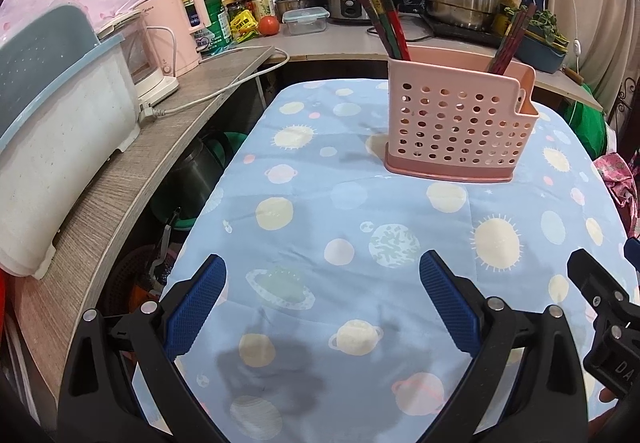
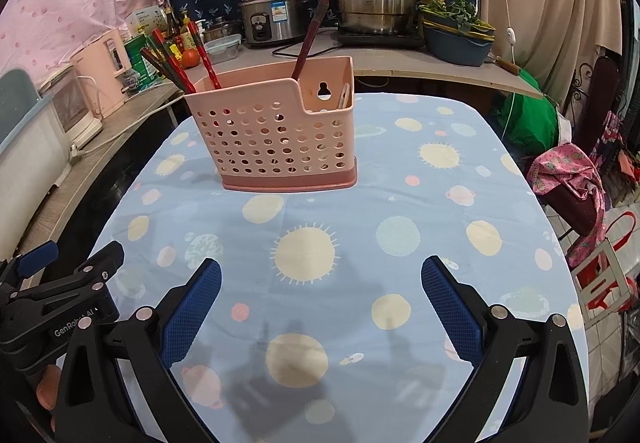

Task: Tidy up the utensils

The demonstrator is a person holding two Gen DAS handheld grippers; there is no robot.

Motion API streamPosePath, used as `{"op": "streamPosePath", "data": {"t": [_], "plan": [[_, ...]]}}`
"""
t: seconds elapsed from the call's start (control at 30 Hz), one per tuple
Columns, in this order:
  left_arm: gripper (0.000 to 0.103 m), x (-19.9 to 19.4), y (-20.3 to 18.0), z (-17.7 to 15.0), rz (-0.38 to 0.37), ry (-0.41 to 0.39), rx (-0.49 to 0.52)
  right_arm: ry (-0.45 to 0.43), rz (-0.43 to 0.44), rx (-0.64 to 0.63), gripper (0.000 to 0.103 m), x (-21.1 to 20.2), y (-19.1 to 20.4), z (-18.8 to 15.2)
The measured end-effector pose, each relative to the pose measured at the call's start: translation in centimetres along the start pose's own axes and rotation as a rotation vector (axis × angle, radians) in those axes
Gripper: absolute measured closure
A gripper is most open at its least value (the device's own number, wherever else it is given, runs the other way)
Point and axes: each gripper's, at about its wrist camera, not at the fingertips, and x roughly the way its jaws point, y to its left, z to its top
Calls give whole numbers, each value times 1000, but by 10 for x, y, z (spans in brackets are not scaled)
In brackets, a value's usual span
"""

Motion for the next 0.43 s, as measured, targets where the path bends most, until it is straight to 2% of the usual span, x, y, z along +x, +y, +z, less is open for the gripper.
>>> {"op": "streamPosePath", "data": {"t": [0.43], "plan": [[10, 1, 0, 1, -1, -12, 4, -2, -3, 3, 6, 1, -1, 2]]}}
